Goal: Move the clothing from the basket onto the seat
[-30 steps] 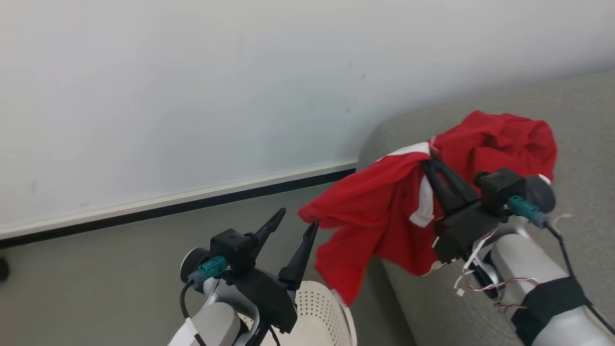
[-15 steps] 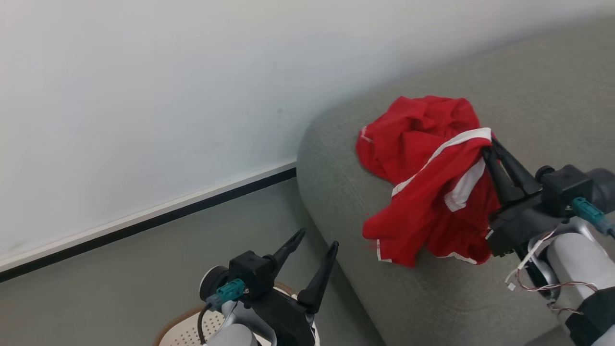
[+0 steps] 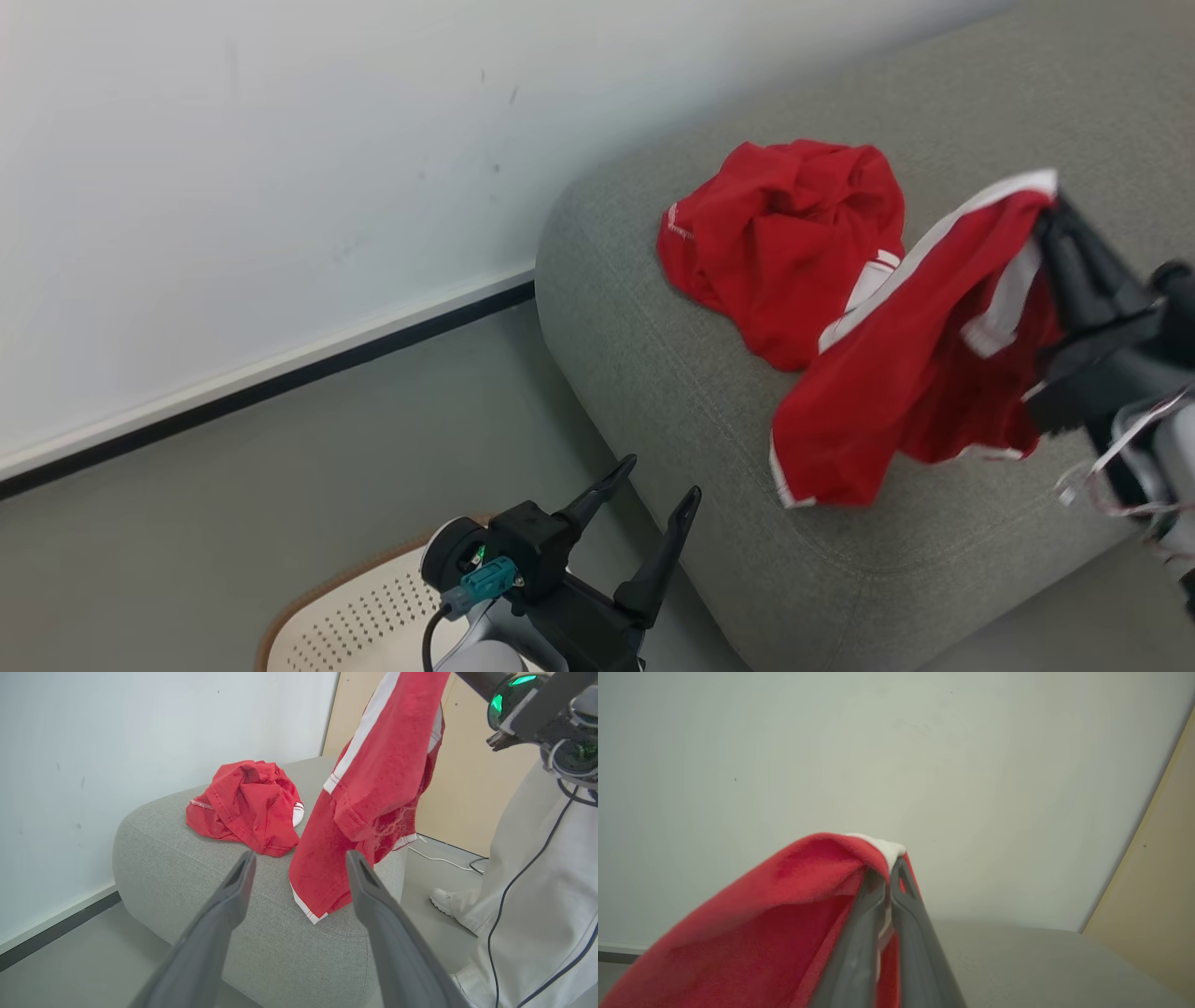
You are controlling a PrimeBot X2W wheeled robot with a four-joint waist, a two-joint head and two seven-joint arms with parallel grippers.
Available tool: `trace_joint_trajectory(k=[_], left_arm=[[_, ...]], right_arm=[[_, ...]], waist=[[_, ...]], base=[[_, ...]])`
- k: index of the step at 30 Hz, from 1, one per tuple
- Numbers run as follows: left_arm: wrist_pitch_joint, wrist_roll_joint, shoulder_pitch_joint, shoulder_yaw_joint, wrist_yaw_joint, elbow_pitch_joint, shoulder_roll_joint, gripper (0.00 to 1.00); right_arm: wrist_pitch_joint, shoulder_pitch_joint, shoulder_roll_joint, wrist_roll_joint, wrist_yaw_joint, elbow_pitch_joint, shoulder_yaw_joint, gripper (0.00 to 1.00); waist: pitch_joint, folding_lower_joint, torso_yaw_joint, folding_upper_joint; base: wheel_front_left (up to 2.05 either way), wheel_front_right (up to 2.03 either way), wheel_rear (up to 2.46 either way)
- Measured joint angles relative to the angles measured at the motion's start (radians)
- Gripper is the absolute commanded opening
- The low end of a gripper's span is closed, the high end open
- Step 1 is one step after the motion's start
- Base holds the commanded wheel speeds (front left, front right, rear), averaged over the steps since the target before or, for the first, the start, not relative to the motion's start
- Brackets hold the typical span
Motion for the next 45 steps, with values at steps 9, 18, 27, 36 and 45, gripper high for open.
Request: trace_joint_trajectory(k=[9,18,27,36,45], left_arm=[[0.02,0.039,-0.022,-0.015,0.0,-0.044,0.011,1.0],[0.041,0.064,-0.095,-0.006,0.004,-0.133,0.049,1.0],[0.07,0.111,-0.193,0.004,0.008,-0.211,0.066,1.0],[0.089,0.123,-0.235,0.024,0.013,-0.259,0.098,1.0],[0.097,0.13,-0.252,0.039,0.022,-0.267,0.115,1.0]], right_arm=[[0.046,-0.145,-0.087,0.053,0.0,0.041,-0.109,0.0],[0.099,-0.334,-0.142,0.07,0.01,0.133,-0.168,0.0],[0.117,-0.485,-0.216,0.075,0.0,0.248,-0.224,0.0],[0.115,-0.619,-0.215,0.039,-0.059,0.345,-0.231,0.0],[0.08,-0.612,-0.08,0.037,-0.079,0.478,-0.181,0.0]], waist=[[0.08,0.0001,0.033,0.0001],[0.187,0.0001,0.09,0.0001],[0.309,0.0002,0.159,0.0001],[0.425,0.0001,0.234,0.0001],[0.522,0.0002,0.277,0.0002]], base=[[0.0,0.0,0.0],[0.0,0.0,0.0],[0.0,0.0,0.0],[0.0,0.0,0.0],[0.0,0.0,0.0]])
